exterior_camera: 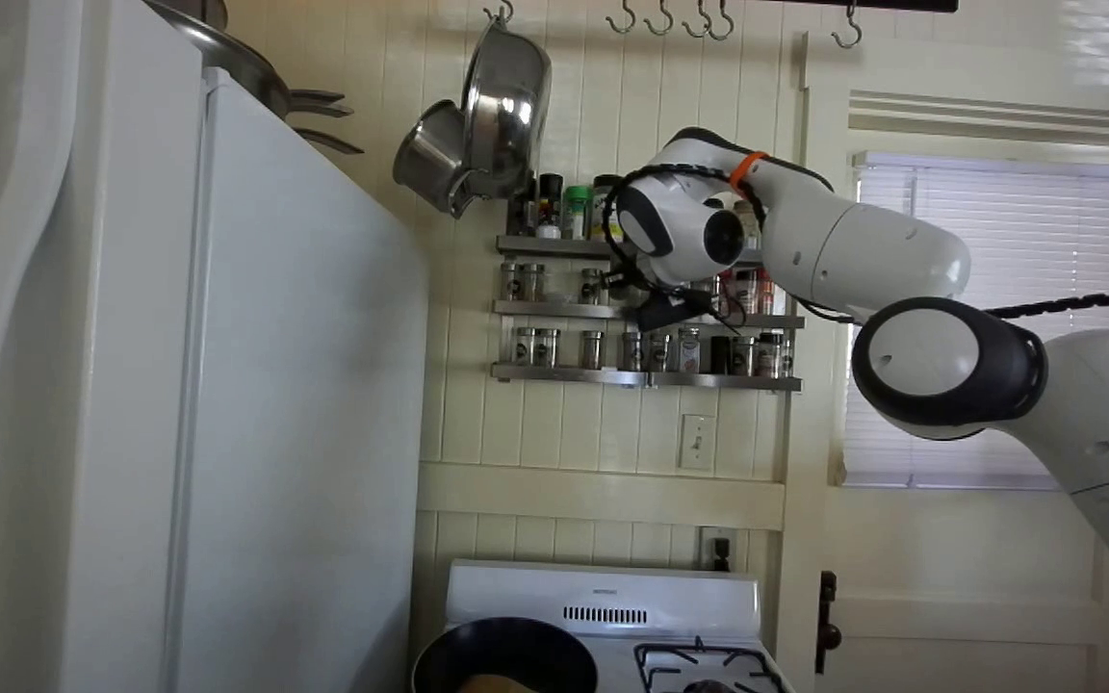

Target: Put one of the glass containers on the stove on the middle shelf

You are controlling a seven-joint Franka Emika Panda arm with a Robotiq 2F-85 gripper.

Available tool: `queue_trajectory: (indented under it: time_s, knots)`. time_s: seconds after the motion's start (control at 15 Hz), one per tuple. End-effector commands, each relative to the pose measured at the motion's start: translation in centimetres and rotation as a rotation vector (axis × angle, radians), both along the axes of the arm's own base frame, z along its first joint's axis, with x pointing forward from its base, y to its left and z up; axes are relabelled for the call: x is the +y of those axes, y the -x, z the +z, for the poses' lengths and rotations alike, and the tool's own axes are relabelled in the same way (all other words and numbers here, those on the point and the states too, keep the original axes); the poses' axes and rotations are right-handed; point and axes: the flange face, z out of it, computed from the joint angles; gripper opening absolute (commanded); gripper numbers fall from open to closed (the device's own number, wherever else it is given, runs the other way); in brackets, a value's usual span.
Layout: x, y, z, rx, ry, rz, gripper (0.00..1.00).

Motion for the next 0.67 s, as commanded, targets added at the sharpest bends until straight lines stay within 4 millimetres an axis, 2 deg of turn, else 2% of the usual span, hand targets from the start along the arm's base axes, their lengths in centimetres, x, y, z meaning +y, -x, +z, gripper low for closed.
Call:
queue_trajectory:
  time_s: [0.0, 0.07, 0.6]
  knots:
    - [0.0, 0.0, -0.1, -0.001, -0.001, -0.001, 0.48]
    - [0.0, 0.1, -0.1, -0.002, -0.001, -0.001, 0.23]
    - [-1.2, -1.5, -0.5, -0.059, -0.017, 0.015, 0.23]
